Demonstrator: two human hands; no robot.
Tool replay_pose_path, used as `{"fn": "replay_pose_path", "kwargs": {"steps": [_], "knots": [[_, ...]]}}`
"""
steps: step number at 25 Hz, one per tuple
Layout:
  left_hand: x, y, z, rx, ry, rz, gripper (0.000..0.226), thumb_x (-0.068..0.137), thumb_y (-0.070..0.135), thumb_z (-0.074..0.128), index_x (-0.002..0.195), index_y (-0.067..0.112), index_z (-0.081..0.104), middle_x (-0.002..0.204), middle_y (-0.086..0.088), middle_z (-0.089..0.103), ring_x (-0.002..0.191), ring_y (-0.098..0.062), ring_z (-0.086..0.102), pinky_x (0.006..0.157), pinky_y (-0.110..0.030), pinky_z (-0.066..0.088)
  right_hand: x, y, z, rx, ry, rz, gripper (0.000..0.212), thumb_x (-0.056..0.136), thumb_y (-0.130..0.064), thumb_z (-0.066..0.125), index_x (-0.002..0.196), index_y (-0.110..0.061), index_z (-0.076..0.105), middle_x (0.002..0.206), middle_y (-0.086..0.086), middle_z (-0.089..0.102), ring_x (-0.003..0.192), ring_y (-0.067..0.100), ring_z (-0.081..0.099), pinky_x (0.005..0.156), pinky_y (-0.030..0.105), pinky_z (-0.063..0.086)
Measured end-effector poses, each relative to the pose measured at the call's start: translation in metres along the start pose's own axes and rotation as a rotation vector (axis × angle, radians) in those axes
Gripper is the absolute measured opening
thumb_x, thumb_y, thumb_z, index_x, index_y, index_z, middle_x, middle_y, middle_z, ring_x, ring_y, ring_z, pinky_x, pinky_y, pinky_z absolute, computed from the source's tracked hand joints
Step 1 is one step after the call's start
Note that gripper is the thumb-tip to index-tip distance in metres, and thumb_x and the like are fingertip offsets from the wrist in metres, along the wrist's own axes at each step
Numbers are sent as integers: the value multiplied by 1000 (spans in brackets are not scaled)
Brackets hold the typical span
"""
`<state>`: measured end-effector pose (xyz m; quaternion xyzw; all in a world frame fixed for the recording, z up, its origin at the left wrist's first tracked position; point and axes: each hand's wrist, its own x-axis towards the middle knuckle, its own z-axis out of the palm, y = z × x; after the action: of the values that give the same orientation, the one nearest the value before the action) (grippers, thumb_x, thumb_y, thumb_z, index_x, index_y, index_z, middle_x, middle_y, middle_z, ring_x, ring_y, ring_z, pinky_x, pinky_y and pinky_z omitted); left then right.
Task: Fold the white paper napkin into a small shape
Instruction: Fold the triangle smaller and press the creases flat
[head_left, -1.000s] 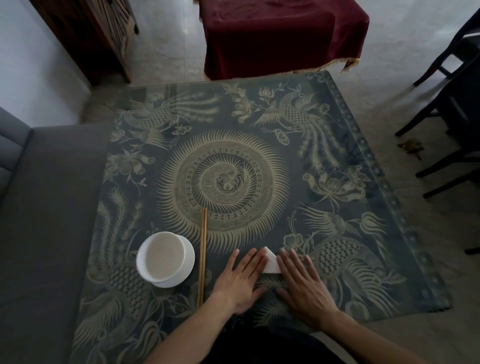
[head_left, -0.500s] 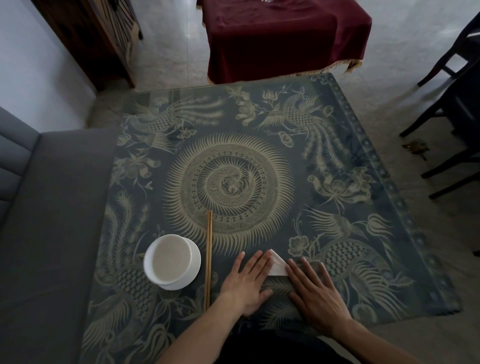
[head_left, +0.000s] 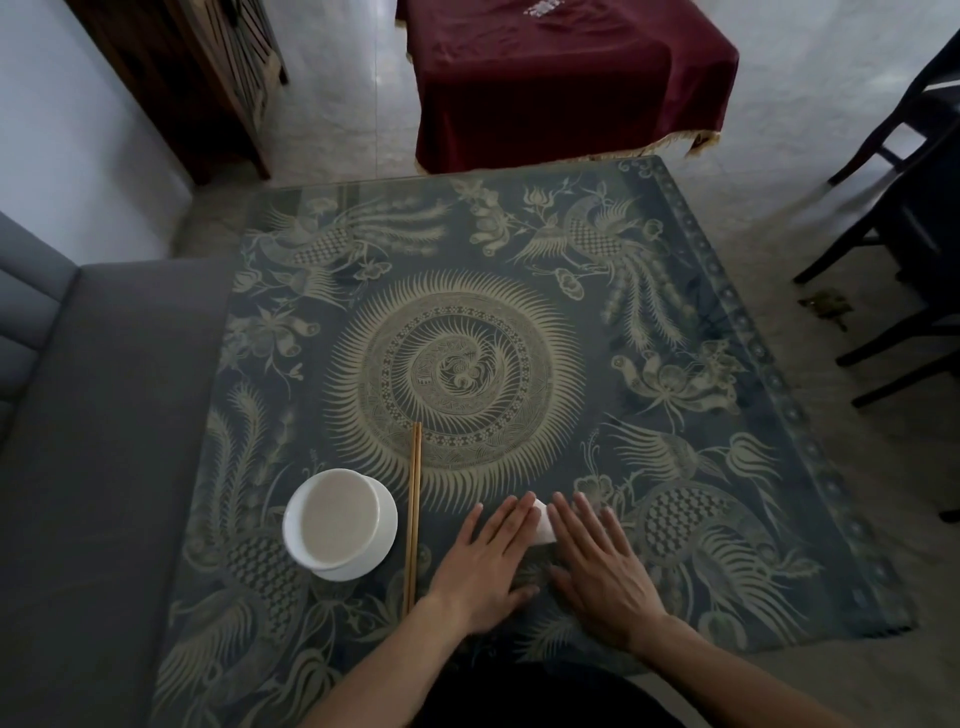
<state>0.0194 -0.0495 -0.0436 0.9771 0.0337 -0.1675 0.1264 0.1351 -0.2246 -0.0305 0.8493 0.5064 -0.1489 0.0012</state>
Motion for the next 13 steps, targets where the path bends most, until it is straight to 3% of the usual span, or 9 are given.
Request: {"fn": "replay_pose_path", "kwargs": {"steps": [6,11,13], "knots": [[-11,-5,5,11,-22,-38,90,90,62,36,154,20,-12,157,7,-27,145,-13,-24,118,-45,-10,32,-2,-5,-47,-79,-48,71,98,-55,16,155,-14,7,162,1,-4,148,28,-12,115,48,-5],[-7,-1,5,-16,8,-82,91,89,63,35,153,20,-14,157,8,-29,142,-11,-29,117,-45,-12,27,-1,-11,-72,-61,-106,70,97,-53,31,152,-10,28,160,6,22,147,30,13,113,48,7],[-4,-1,2,-16,-4,-99,94,89,64,37,153,19,-15,159,6,-25,144,-12,-26,117,-47,-12,36,-5,-12,-50,-81,-133,72,97,-55,29,154,-11,22,162,5,14,148,29,7,113,47,4]]}}
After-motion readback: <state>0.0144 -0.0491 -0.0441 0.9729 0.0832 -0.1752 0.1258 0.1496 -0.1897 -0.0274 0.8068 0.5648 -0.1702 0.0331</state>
